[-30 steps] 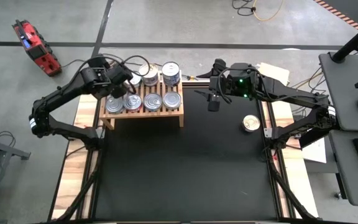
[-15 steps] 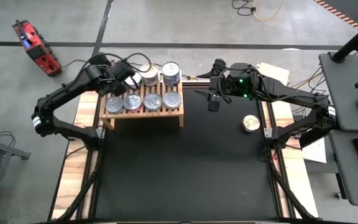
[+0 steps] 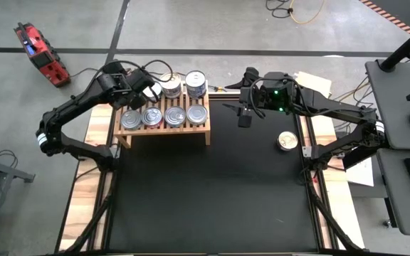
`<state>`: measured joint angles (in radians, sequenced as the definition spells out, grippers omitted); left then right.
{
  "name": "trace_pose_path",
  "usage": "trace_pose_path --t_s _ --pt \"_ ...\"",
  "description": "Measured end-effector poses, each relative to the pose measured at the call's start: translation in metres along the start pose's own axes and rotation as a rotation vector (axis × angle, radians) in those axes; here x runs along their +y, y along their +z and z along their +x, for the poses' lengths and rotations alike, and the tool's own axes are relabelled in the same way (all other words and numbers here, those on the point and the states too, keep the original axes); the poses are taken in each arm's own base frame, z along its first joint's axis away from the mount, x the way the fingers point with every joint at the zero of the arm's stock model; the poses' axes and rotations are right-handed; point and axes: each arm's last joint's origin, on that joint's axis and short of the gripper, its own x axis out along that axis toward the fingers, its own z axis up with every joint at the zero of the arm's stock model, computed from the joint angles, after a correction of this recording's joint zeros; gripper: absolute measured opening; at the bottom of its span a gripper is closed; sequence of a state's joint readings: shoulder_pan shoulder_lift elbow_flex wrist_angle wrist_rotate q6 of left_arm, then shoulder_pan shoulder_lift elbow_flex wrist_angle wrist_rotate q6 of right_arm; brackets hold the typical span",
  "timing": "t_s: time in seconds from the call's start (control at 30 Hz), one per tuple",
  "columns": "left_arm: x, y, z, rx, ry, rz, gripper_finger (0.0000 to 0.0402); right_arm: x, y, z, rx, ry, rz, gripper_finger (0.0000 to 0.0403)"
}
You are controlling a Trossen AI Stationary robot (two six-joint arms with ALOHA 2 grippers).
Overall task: Stack canned seafood by type on shelf
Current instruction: Stack the blue pink tuna can on top of the other blue pink tuna can on the shelf
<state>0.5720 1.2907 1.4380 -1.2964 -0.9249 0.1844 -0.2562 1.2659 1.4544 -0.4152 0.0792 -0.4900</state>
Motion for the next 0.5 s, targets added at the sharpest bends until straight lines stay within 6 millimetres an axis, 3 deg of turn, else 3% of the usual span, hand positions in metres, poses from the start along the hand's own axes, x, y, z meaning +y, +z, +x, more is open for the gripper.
trace_pose_path --t_s 0.5 --pt "-0.0015 0.0 0.0003 0.0 -0.031 0.005 0.0219 0.0 0.0 0.0 0.0 0.0 -0.006 0.0254"
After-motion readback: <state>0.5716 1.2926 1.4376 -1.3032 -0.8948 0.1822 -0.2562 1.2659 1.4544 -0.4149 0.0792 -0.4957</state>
